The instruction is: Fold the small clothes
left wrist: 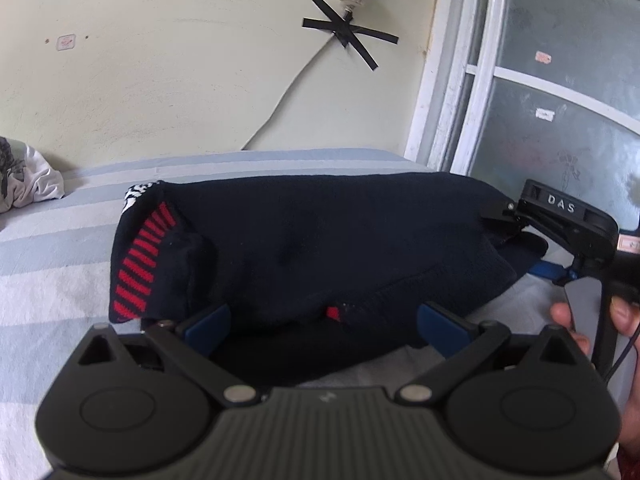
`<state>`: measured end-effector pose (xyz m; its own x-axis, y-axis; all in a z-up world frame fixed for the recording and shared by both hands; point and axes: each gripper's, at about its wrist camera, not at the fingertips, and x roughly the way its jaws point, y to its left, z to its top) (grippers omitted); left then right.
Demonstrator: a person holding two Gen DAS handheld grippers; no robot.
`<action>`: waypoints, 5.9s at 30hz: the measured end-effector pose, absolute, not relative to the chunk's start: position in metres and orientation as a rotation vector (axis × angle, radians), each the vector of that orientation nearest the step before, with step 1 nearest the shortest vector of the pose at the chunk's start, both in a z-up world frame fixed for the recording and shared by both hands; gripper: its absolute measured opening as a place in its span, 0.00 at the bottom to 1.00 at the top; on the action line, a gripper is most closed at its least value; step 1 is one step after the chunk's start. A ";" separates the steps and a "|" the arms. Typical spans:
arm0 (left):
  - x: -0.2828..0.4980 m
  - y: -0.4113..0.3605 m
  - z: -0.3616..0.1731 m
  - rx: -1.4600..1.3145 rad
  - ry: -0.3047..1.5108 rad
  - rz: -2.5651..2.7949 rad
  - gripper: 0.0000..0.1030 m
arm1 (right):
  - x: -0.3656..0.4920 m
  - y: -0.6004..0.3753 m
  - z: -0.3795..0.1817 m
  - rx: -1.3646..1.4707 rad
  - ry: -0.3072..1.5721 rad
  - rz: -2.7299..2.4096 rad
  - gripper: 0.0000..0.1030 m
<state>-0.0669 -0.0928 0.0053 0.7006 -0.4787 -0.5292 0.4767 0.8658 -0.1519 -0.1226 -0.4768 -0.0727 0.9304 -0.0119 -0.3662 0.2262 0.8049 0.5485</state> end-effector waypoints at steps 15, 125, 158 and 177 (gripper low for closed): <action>-0.066 -0.088 0.006 -0.033 0.590 -0.522 1.00 | -0.126 -0.479 -0.074 0.667 0.339 -0.116 1.00; 0.019 0.026 0.053 -0.290 0.729 -0.420 1.00 | -0.059 -0.366 0.043 0.165 0.437 0.662 0.92; 0.296 -0.232 -0.001 -0.244 0.877 -0.375 0.87 | 0.202 -0.487 -0.036 0.528 0.514 0.145 0.66; 0.122 -0.152 0.023 0.017 0.711 -0.228 0.95 | 0.033 -0.463 -0.007 0.474 0.390 -0.034 0.85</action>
<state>0.1221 -0.1524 0.0230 0.7340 -0.2015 -0.6486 0.2131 0.9751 -0.0617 0.0332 -0.4630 -0.0071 0.9258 0.0580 -0.3736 0.1210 0.8907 0.4381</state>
